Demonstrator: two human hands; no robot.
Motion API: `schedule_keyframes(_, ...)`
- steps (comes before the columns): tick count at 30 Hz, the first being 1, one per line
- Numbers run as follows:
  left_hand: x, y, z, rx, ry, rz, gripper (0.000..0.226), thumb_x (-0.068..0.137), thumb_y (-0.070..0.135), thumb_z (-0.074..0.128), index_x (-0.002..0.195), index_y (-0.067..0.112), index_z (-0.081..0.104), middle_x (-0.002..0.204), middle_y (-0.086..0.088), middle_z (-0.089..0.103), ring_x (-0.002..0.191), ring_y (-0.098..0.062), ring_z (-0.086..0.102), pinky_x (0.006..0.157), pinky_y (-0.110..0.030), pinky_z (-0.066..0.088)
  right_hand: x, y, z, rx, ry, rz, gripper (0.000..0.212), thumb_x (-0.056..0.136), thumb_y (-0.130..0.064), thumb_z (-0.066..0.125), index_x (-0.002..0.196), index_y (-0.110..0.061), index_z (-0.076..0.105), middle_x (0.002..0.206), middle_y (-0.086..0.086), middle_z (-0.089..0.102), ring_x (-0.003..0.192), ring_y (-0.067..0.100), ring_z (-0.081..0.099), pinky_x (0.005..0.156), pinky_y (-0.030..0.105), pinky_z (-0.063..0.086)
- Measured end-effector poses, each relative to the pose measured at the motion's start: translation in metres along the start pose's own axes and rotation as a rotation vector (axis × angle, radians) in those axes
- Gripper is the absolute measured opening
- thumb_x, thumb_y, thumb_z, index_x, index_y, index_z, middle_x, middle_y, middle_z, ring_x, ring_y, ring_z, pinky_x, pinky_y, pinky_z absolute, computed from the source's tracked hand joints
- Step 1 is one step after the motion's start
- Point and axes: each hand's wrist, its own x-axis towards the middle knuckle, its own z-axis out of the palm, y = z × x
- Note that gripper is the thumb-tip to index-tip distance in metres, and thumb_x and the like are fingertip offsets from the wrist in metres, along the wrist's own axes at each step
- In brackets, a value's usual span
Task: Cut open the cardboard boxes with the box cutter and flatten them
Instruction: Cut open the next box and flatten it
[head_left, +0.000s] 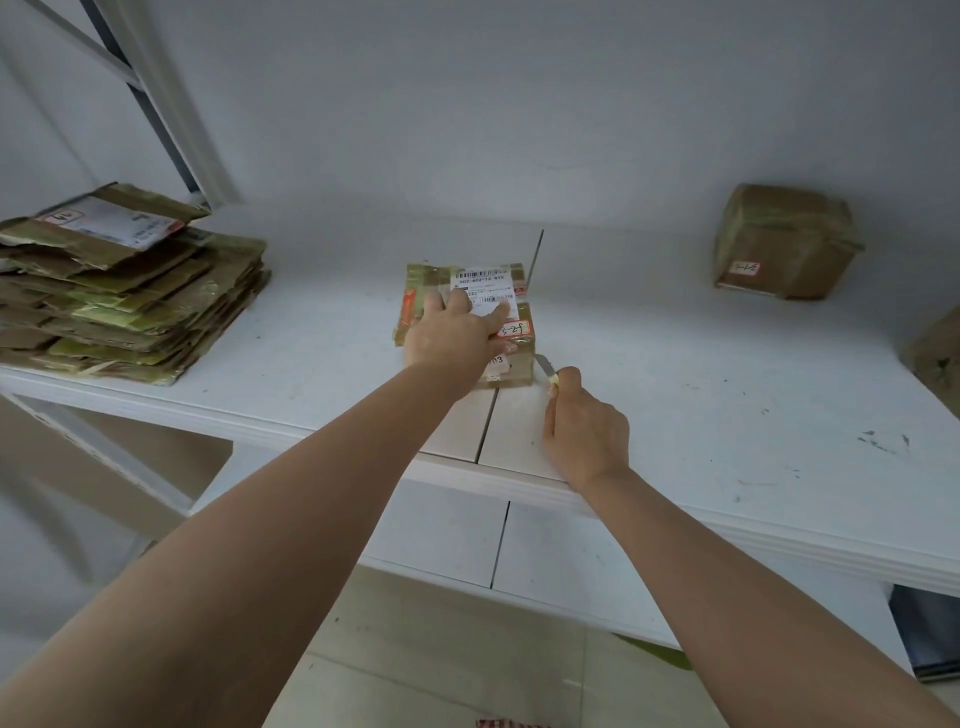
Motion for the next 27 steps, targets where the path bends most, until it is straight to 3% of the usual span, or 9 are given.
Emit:
schedule_keyframes(11, 0.000, 0.000, 0.000, -0.023, 0.004, -0.005, 0.052, 0.097, 0.053, 0.033, 0.147, 0.041, 0.023, 0.133, -0.008, 0.039, 0.126, -0.030, 0.030, 0.085, -0.043, 0.047, 0.000, -0.001, -0.001, -0.016, -0.035, -0.002, 0.020, 0.098, -0.014, 0.034, 0.116, -0.008, 0.041, 0.081, 0.007, 0.062, 0.058, 0.027, 0.046, 0.054, 0.030, 0.033)
schedule_keyframes(17, 0.003, -0.003, -0.004, -0.005, -0.022, 0.005, 0.051, 0.097, 0.054, 0.034, 0.146, 0.043, 0.027, 0.136, -0.009, 0.040, 0.129, -0.031, 0.030, 0.087, -0.046, 0.047, 0.004, -0.005, 0.000, -0.104, -0.119, 0.011, 0.030, 0.090, -0.008, 0.041, 0.119, -0.008, 0.037, 0.072, 0.001, 0.051, 0.056, 0.024, 0.048, 0.046, 0.026, 0.028)
schedule_keyframes(22, 0.005, -0.004, -0.008, 0.008, -0.053, 0.004, 0.050, 0.097, 0.053, 0.033, 0.146, 0.044, 0.026, 0.139, -0.009, 0.037, 0.130, -0.031, 0.029, 0.084, -0.045, 0.047, 0.010, -0.008, -0.004, -0.142, -0.204, -0.022, 0.021, 0.089, -0.009, 0.040, 0.110, -0.009, 0.040, 0.065, -0.002, 0.043, 0.059, 0.023, 0.047, 0.051, 0.028, 0.030)
schedule_keyframes(27, 0.008, -0.013, -0.009, -0.022, -0.066, 0.027, 0.049, 0.098, 0.051, 0.034, 0.146, 0.043, 0.027, 0.143, -0.007, 0.036, 0.130, -0.032, 0.027, 0.096, -0.047, 0.042, 0.002, 0.004, -0.003, 0.021, -0.072, 0.022, 0.022, 0.098, -0.021, 0.031, 0.113, -0.010, 0.043, 0.078, 0.005, 0.061, 0.069, 0.030, 0.059, 0.059, 0.031, 0.039)
